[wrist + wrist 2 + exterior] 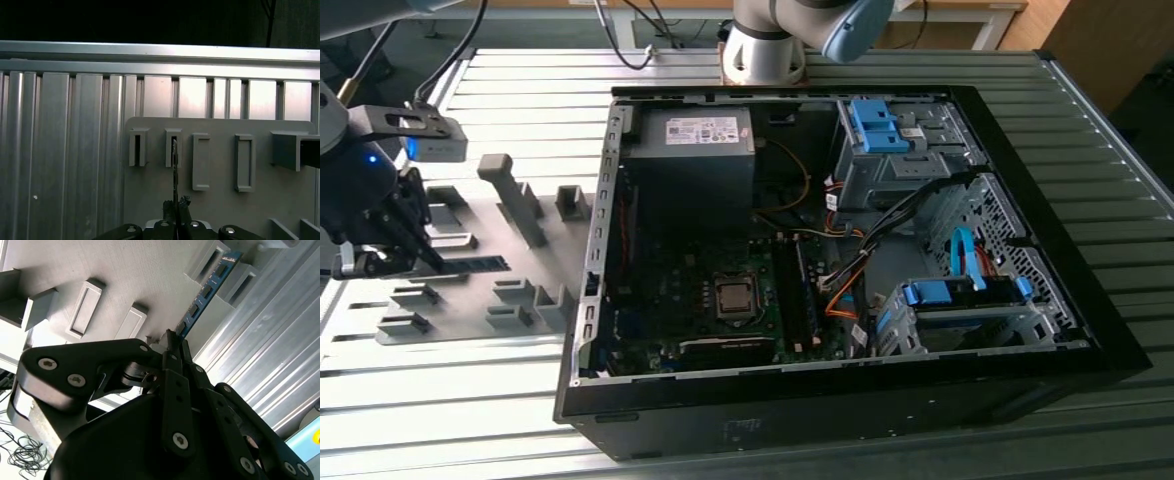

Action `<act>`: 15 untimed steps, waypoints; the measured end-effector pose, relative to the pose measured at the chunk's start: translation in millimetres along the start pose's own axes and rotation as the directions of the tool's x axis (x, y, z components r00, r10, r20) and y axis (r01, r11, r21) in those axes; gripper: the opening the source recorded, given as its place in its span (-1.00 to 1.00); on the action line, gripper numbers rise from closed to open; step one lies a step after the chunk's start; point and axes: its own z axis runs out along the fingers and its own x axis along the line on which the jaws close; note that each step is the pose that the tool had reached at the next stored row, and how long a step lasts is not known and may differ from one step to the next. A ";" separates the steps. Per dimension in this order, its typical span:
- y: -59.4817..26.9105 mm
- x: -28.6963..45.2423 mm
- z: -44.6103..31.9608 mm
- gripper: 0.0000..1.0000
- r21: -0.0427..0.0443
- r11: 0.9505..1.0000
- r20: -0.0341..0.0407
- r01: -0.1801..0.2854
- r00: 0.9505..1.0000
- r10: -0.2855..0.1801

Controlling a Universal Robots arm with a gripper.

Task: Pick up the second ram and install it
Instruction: 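Pick up the second ram and move it above second insertion slot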

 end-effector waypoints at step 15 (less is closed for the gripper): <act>-0.1 -0.5 -7.3 -0.73 0.000 1.000 0.000 0.000 1.000 0.000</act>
